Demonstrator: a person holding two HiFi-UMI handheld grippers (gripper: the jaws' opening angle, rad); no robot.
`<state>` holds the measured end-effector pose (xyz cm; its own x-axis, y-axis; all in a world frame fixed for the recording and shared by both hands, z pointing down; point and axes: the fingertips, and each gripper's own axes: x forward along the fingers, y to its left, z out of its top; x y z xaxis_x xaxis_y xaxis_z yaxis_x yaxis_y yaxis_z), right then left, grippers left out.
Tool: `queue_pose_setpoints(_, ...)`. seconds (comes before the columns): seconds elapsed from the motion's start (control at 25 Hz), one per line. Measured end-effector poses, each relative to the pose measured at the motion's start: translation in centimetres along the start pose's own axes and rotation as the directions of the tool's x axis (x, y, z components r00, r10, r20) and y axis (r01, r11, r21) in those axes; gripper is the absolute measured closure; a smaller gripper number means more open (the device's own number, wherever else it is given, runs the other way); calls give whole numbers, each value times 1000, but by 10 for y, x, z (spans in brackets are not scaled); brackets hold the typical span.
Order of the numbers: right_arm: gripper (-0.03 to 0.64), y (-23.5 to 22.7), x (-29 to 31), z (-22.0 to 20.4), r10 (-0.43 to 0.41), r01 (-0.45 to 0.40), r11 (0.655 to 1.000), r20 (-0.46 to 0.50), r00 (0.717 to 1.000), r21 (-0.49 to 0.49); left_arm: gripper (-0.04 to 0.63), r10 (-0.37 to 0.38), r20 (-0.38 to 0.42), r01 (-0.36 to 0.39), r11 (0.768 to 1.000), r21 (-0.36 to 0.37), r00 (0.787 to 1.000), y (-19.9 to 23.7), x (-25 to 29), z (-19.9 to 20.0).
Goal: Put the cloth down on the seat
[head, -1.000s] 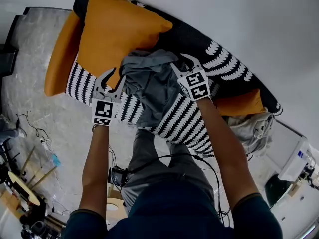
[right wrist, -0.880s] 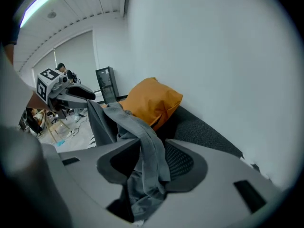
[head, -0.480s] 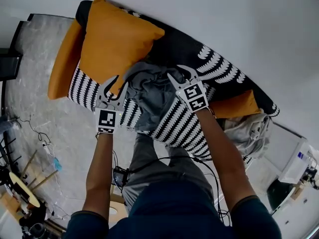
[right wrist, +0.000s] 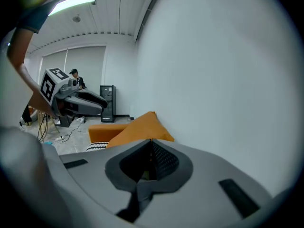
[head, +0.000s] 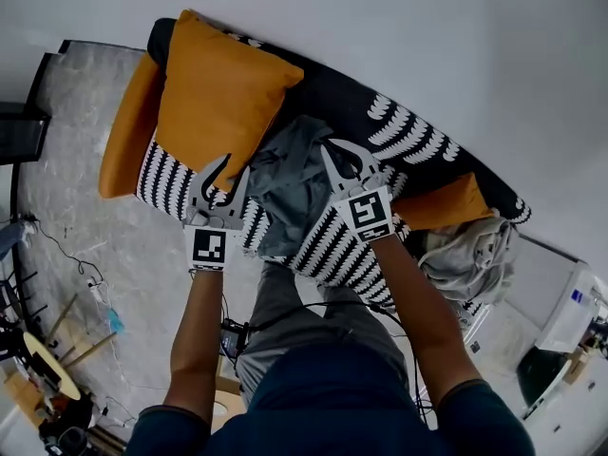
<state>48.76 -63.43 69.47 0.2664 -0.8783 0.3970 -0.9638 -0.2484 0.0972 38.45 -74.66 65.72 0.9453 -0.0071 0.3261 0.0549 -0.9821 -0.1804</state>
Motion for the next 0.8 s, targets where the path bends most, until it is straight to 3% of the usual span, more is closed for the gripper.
queue_pose_setpoints(0.44, 603, 11, -41, 64, 12, -6, 999, 106, 994, -54, 480, 1, 79, -3, 1000, 24, 997, -17, -22, 57)
queue_pose_setpoints(0.8, 603, 17, -78, 81, 6, 2, 998, 136, 991, -58, 480, -19, 100, 14, 999, 49, 995, -40, -37, 80)
